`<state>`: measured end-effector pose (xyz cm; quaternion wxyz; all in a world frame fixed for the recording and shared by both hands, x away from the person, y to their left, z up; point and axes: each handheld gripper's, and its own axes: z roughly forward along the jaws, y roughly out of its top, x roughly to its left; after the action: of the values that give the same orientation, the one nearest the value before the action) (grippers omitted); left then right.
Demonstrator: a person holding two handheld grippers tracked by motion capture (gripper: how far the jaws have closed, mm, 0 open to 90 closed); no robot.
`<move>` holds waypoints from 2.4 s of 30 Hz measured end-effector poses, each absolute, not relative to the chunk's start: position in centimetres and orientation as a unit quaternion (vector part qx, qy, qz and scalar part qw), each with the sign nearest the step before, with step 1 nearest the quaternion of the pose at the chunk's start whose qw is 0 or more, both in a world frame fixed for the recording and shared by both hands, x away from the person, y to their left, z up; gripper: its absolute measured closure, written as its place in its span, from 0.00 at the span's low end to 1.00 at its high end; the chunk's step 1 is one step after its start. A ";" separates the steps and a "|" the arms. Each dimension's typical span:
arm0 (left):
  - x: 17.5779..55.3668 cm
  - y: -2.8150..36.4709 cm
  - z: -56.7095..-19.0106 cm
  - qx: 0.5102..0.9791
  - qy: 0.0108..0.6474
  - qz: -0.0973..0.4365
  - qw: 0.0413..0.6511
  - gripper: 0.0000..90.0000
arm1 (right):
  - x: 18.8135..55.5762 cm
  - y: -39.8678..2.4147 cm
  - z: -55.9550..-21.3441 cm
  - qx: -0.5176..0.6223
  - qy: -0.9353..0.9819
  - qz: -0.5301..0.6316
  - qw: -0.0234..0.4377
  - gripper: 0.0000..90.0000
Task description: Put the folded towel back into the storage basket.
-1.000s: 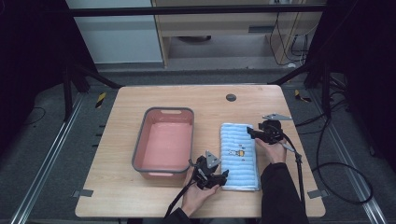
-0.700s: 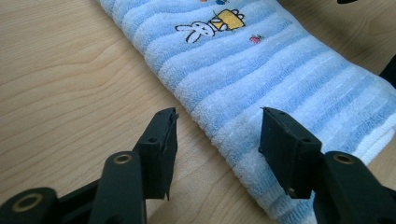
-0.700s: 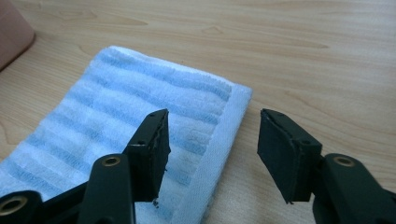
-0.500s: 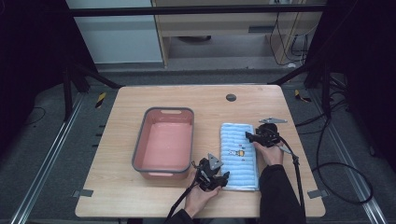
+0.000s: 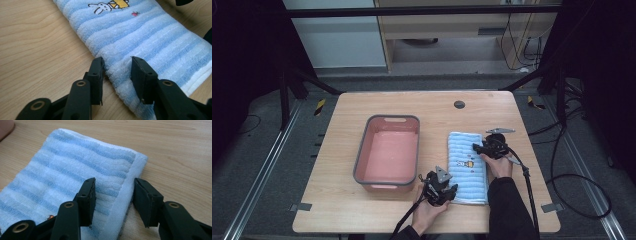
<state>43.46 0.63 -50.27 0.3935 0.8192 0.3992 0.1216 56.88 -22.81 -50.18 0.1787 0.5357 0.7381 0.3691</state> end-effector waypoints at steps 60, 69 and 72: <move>42.2 5.9 -39.7 0.783 0.365 0.163 0.477 0.94 | 53.2 -19.0 -36.8 0.463 0.695 0.492 0.247 0.89; 42.0 7.7 -38.0 0.773 0.367 0.183 0.484 0.94 | 53.2 -17.3 -35.0 0.452 0.693 0.501 0.254 0.89; 41.9 8.2 -37.6 0.769 0.368 0.184 0.490 0.94 | 53.2 -16.9 -34.6 0.448 0.692 0.504 0.257 0.89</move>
<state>41.92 8.16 -37.55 0.4895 0.7686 0.3683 0.1844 53.25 -16.95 -34.58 0.2571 0.4484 0.6921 0.5038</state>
